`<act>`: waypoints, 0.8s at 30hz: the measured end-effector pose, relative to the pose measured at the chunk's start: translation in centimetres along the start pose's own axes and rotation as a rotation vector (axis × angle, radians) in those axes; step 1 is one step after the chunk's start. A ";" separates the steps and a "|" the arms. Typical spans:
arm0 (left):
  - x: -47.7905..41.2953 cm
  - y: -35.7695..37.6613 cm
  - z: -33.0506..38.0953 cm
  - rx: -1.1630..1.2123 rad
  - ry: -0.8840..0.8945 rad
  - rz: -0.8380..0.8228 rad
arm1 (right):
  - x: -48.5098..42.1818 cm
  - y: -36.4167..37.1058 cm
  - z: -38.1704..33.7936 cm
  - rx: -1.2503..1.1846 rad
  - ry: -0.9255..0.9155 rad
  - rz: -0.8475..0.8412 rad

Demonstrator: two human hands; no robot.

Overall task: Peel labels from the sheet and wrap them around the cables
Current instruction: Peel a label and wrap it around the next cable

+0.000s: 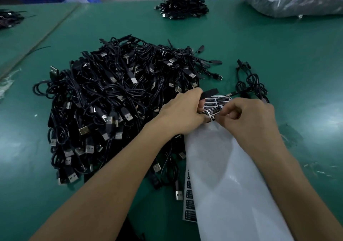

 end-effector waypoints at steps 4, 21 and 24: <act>-0.2 0.3 0.0 -0.019 0.000 0.001 | 0.0 0.0 0.2 0.002 0.045 -0.083; -0.8 0.9 0.0 -0.025 -0.005 -0.079 | 0.4 0.9 0.3 0.039 0.117 -0.101; -0.7 1.0 -0.1 -0.016 -0.011 -0.053 | 0.4 0.8 0.2 0.060 0.098 -0.088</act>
Point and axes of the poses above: each hand's wrist, its own x-axis away from the middle knuckle, its own y-axis out of the palm, z = x × y, the point moved 3 cm from there along -x, towards the middle knuckle, and after that the axes turned 3 degrees about z, right-handed, at the moved point
